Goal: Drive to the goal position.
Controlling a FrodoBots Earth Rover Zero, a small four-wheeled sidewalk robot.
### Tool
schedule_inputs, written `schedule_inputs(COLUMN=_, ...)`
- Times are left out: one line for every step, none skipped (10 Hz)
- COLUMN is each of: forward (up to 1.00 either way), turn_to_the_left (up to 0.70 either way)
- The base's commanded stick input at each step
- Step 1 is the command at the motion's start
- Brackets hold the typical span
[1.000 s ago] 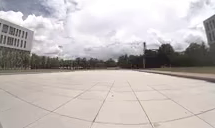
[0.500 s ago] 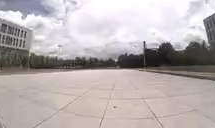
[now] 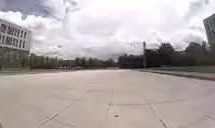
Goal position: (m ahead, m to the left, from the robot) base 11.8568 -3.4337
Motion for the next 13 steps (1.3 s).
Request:
schedule_inputs(forward=0.7, turn_to_the_left=0.0)
schedule_inputs(forward=0.7, turn_to_the_left=0.0)
schedule_inputs(forward=0.7, turn_to_the_left=0.0)
schedule_inputs(forward=0.7, turn_to_the_left=0.0)
schedule_inputs(forward=0.7, turn_to_the_left=0.0)
schedule_inputs(forward=0.7, turn_to_the_left=0.0)
schedule_inputs(forward=0.7, turn_to_the_left=0.0)
schedule_inputs(forward=0.7, turn_to_the_left=0.0)
schedule_inputs(forward=0.7, turn_to_the_left=0.0)
schedule_inputs(forward=0.7, turn_to_the_left=0.0)
schedule_inputs(forward=0.7, turn_to_the_left=0.0)
schedule_inputs(forward=0.7, turn_to_the_left=0.0)
schedule_inputs(forward=0.7, turn_to_the_left=0.0)
